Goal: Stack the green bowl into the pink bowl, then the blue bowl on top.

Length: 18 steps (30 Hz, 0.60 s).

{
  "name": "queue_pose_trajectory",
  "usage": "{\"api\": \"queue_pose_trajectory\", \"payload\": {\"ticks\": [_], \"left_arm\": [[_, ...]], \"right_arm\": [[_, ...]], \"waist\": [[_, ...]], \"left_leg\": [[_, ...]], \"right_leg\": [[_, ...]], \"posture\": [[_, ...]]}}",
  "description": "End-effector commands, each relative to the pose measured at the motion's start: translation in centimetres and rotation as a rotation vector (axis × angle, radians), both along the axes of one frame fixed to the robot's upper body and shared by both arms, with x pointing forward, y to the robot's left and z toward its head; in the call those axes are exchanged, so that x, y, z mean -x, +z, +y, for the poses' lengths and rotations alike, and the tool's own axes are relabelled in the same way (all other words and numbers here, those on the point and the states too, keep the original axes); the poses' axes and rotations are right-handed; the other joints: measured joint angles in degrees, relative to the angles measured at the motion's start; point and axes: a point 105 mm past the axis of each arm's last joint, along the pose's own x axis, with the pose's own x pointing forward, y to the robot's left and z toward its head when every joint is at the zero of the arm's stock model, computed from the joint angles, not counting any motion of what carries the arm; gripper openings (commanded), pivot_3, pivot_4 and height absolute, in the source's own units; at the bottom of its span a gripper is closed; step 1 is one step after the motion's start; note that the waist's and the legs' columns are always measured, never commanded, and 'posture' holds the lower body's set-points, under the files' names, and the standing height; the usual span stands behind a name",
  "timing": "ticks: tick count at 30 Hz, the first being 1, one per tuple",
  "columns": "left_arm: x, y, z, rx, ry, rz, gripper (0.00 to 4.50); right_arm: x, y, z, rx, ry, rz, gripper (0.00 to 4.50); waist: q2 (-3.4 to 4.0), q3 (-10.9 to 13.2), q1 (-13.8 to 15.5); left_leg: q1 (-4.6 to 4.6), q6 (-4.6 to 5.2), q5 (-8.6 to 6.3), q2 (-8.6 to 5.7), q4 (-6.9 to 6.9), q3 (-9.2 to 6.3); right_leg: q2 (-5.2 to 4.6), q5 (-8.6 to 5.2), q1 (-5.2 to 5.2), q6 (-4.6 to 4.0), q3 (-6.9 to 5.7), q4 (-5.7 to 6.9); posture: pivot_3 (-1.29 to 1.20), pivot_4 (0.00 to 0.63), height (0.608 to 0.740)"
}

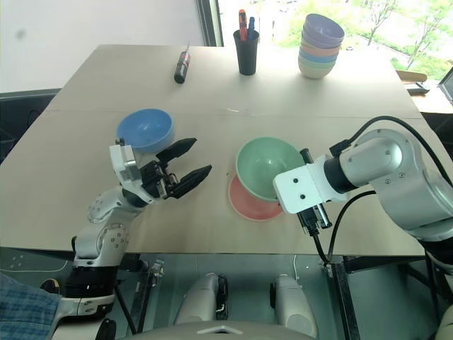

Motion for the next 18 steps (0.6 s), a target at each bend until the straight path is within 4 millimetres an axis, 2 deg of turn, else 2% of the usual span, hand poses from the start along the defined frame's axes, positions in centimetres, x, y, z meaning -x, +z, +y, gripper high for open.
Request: {"api": "queue_pose_trajectory", "payload": {"ticks": [1, 5, 11, 18], "left_arm": [[0.0, 0.7, -0.2, -0.002, -0.017, -0.037, 4.5], [0.0, 0.8, -0.3, -0.001, -0.035, -0.032, 4.5], [1.4, 0.7, -1.1, 0.002, -0.171, 0.019, 4.5], [2.1, 0.6, -1.4, -0.017, -0.249, 0.045, 4.5]], "right_arm": [[0.3, 0.2, 0.2, -0.003, 0.006, -0.034, 0.08], [0.1, 0.0, 0.1, -0.006, -0.007, -0.042, 0.08], [0.3, -0.5, -0.1, -0.009, -0.021, -0.034, 0.08], [0.6, -0.8, -0.1, -0.011, -0.023, -0.032, 0.08]], "waist": [[0.0, 0.0, 0.0], [0.0, 0.0, 0.0], [0.0, 0.0, -0.01], [0.0, 0.0, -0.02]], "left_leg": [[0.0, 0.0, 0.0, 0.0, 0.0, 0.0], [0.0, 0.0, 0.0, 0.0, 0.01, 0.0], [0.0, 0.0, 0.0, 0.0, 0.01, 0.0], [0.0, 0.0, 0.0, 0.0, 0.01, -0.02]], "right_leg": [[0.0, 0.0, 0.0, 0.0, 0.0, 0.0], [0.0, 0.0, 0.01, 0.0, 0.0, 0.0], [0.0, 0.0, 0.0, 0.01, 0.0, 0.0], [0.0, 0.0, 0.0, 0.01, -0.01, 0.0]], "posture": [[0.0, 0.15, 0.74], [0.0, 0.15, 0.74], [0.0, 0.15, 0.74], [0.0, 0.15, 0.74]]}}
